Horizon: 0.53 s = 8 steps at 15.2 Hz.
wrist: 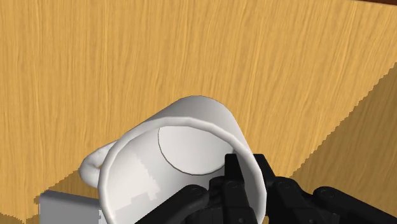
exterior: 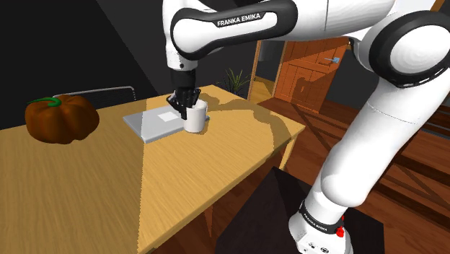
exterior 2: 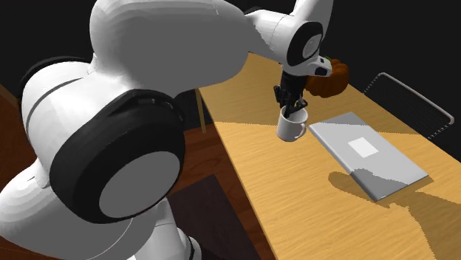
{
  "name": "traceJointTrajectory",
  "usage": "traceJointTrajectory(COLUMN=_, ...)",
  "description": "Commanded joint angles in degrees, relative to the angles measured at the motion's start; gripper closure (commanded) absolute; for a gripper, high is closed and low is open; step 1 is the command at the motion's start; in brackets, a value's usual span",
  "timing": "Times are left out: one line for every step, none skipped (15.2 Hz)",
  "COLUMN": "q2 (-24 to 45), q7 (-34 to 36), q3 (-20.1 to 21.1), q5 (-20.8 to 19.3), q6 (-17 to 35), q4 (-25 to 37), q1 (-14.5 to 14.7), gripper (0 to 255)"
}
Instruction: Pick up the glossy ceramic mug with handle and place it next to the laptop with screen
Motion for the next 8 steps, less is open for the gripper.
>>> traceJointTrajectory(q2=-0.22, q7=-3.07, q3=-1.65, q5=-0.15, q6=0.26, q4=-0.37, q1=-1.37, gripper=255)
traceJointTrajectory(q2=-0.5, q7=-4.47, q3=-2.43, q5=-0.18, q6=0.36, q4=-0.7, q1=-1.99, gripper=255)
traceJointTrajectory(q2=-0.71, q7=-5.87, q3=-3.21, q5=-0.23, q6=0.46, q4=-0.96, q1=-2.62, gripper=255)
traceJointTrajectory(q2=-0.86, q7=-7.25, q3=-3.98, q5=-0.29, q6=0.55, q4=-1.15, q1=-3.26, gripper=255)
traceJointTrajectory(q2=-0.95, q7=-8.63, q3=-4.75, q5=-0.38, q6=0.63, q4=-1.28, q1=-3.89, gripper=255)
traceJointTrajectory(q2=-0.99, q7=-9.99, q3=-5.51, q5=-0.48, q6=0.7, q4=-1.35, q1=-4.52, gripper=255)
traceJointTrajectory(q2=-0.96, q7=-11.35, q3=-6.28, q5=-0.59, q6=0.77, q4=-1.35, q1=-5.14, gripper=255)
traceJointTrajectory(q2=-0.88, q7=-12.7, q3=-7.05, q5=-0.7, q6=0.82, q4=-1.29, q1=-5.76, gripper=255)
